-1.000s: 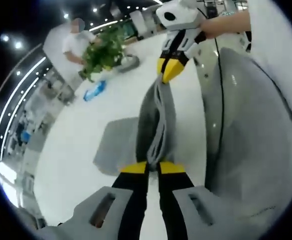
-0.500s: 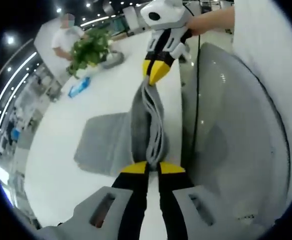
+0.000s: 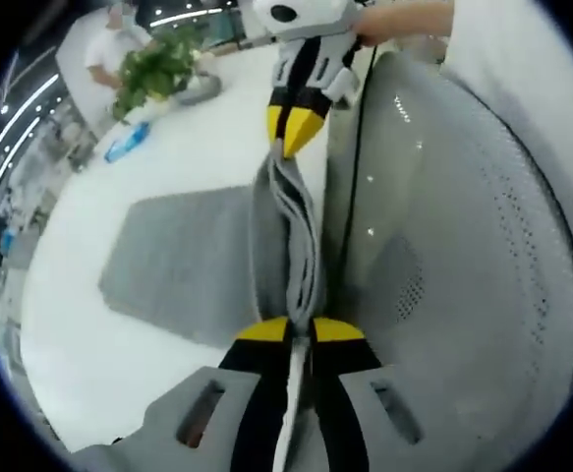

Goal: Open the folded towel by lifting each exposed corner and separating the folded layers until the towel lies flat within the target outline without major curled edges

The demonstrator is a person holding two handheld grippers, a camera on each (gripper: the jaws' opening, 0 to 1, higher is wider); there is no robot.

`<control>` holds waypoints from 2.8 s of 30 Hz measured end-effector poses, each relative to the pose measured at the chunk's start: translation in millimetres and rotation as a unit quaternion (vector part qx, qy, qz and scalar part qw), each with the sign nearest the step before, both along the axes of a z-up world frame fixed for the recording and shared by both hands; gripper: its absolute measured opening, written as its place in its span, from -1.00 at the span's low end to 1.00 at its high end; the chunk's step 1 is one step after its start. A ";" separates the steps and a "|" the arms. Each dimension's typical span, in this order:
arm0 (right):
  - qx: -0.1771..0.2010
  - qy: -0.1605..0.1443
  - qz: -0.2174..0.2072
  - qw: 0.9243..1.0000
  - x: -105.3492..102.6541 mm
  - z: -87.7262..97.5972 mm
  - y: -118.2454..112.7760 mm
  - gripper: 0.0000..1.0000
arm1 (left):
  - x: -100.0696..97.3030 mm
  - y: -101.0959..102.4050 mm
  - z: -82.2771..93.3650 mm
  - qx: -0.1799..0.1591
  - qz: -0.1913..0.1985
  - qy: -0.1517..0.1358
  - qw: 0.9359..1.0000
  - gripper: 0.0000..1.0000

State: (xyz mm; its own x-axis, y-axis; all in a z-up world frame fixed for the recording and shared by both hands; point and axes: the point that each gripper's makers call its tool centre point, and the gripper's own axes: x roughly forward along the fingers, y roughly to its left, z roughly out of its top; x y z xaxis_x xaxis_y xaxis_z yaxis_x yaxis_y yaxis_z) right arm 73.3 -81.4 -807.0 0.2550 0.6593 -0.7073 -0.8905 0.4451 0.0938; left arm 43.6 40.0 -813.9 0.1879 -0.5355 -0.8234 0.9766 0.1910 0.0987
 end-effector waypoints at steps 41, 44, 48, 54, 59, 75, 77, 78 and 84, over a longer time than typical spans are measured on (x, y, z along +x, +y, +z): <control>-0.039 0.102 0.021 0.994 -26.7 -45.0 -0.2 -0.88 | -12.7 8.4 -44.3 0.020 0.062 0.085 0.994 -0.83; -0.040 0.094 0.024 0.994 -27.6 -41.6 -0.2 -0.85 | -10.6 9.3 -35.9 0.004 0.064 0.086 0.994 -0.82; -0.033 0.096 0.026 0.995 -30.2 -32.6 0.9 -0.77 | -4.8 9.2 -16.9 -0.025 0.082 0.091 0.992 -0.81; -0.024 0.092 0.027 0.995 -30.9 -16.5 1.3 -0.75 | 7.3 13.1 5.9 -0.050 0.099 0.073 0.991 -0.81; -0.015 0.085 0.020 0.996 -26.9 -6.6 -0.2 -0.76 | 13.7 15.3 13.6 -0.056 0.105 0.063 0.991 -0.81; 0.005 0.002 -0.133 0.991 71.3 0.0 4.6 -0.88 | 84.9 16.7 2.7 -0.062 0.201 -0.015 0.978 -0.81; 0.007 0.005 -0.139 0.990 79.3 -4.7 9.1 -0.88 | 98.5 17.8 -1.6 -0.065 0.215 -0.024 0.974 -0.81; 0.008 0.009 -0.143 0.990 82.4 -7.4 11.4 -0.88 | 100.7 17.7 -3.2 -0.065 0.217 -0.024 0.974 -0.81; -0.021 0.010 -0.143 0.989 82.3 -24.4 13.0 -0.87 | 106.3 16.6 -11.4 -0.066 0.221 -0.019 0.973 -0.81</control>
State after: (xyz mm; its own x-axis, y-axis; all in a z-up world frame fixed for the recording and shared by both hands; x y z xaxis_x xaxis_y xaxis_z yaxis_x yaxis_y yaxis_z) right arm 155.7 -68.4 -831.4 0.4127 0.5316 -0.7397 -0.7256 0.6828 0.0858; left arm 149.9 56.6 -825.3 0.4536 -0.4950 -0.7411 0.7918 0.6056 0.0801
